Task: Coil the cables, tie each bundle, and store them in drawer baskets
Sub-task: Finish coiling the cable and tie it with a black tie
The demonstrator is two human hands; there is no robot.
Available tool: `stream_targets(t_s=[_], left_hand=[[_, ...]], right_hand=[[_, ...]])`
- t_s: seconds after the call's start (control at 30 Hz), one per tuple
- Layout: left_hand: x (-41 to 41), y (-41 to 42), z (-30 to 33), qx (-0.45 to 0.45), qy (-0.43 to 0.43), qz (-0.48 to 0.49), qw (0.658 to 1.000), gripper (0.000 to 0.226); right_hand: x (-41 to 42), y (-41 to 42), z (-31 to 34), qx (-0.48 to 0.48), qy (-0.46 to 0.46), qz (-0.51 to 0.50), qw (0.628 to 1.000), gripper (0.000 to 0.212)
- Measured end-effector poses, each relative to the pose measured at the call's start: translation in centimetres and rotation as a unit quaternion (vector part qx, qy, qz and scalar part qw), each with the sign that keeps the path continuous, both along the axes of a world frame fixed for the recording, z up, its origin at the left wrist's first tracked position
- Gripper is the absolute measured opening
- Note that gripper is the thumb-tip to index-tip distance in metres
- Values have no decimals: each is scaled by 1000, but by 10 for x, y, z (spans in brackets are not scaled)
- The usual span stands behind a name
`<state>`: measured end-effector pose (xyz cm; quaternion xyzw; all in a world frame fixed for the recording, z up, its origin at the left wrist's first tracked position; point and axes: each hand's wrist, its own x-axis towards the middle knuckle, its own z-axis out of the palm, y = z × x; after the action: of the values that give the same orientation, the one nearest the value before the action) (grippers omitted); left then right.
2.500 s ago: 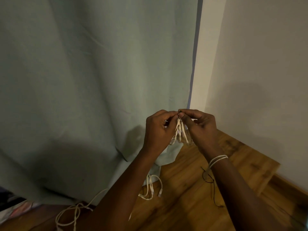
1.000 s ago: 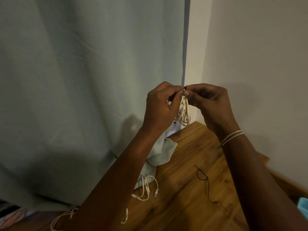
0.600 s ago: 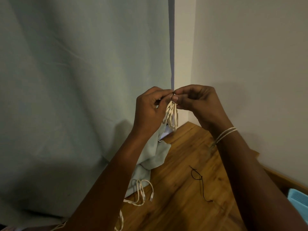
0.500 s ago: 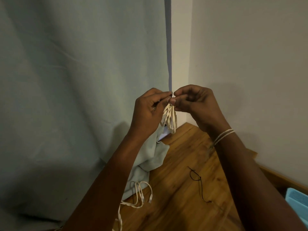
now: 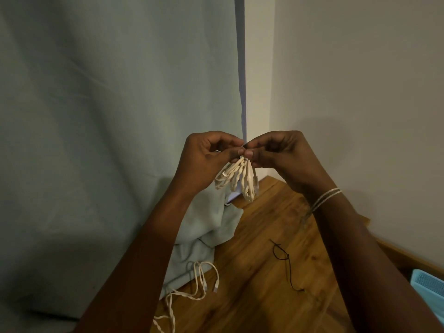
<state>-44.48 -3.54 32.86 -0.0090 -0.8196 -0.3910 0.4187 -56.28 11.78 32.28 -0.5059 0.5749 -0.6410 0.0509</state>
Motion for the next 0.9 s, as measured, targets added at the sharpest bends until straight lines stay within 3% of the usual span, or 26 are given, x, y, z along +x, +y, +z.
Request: stream_targets(t_s=[0.2, 0.4, 0.53, 0.9], left_hand=[[8, -3, 4, -7, -42, -59, 997, 20], [10, -8, 8, -12, -121, -78, 989, 22], [10, -6, 2, -3, -126, -50, 991, 22], [5, -6, -15, 118, -122, -5, 985, 21]], right_hand=[[0, 4, 3, 46, -4, 18, 999, 24], [0, 2, 8, 126, 59, -7, 990, 29], [1, -2, 2, 122, 93, -27, 988, 26], [3, -13, -24, 63, 75, -36, 994, 31]])
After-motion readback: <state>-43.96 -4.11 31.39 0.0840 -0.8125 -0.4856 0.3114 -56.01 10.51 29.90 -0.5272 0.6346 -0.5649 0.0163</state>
